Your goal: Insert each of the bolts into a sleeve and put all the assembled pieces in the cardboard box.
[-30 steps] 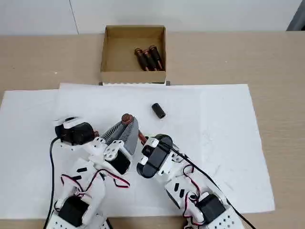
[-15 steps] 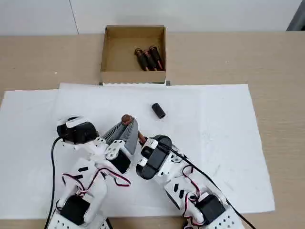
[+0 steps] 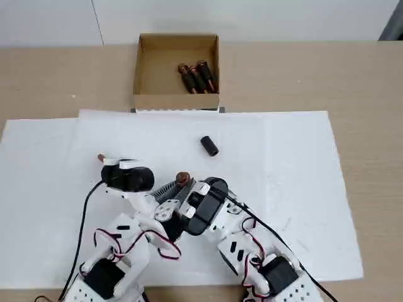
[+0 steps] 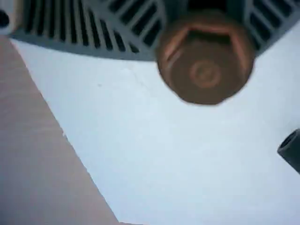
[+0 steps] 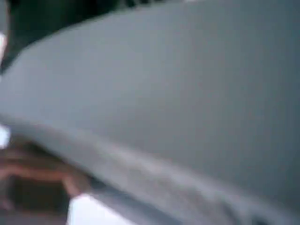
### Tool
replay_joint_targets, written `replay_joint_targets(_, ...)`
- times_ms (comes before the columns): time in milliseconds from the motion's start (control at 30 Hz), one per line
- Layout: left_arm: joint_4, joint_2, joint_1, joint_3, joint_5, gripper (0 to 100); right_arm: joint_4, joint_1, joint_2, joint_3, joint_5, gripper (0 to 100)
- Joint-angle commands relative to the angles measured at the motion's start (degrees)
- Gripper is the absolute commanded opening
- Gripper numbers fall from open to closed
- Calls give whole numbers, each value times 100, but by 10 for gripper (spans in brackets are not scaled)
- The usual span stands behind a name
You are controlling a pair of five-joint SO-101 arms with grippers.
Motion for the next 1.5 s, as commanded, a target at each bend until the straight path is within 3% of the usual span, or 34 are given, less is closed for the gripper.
replay_joint_targets(0, 193, -35, 149, -4, -88, 5, -347, 40, -84, 35, 53, 3)
replay_joint_targets(133, 185, -35, 123, -4, -554, 18, -338, 40, -84, 53, 53, 3)
replay_joint_targets(333, 176, -35, -369, -31, -985, 239, -330, 48, -84, 62, 53, 3)
replay_joint_targets(400, 176, -35, -501, -48, -1125, 261, -303, 66, -84, 70, 44, 3)
replay_joint_targets(867, 369, -9, -659, -1332, -1530, 259, -303, 347, -84, 79, 9, 3)
replay_joint_targets(967, 396, -9, -1108, -1473, -1820, 191, -295, 347, -84, 79, 9, 3)
replay_joint_targets(1100, 378, -35, -1960, -1455, -2637, 1, -101, 664, -75, 79, 9, 3)
replay_joint_targets(1300, 413, -35, -2875, -760, -3613, 6, 119, 1525, -84, 70, -466, 3)
replay_joint_targets(1467, 404, -35, -3297, 145, -3754, 6, 716, 1780, -75, -105, -1090, 3)
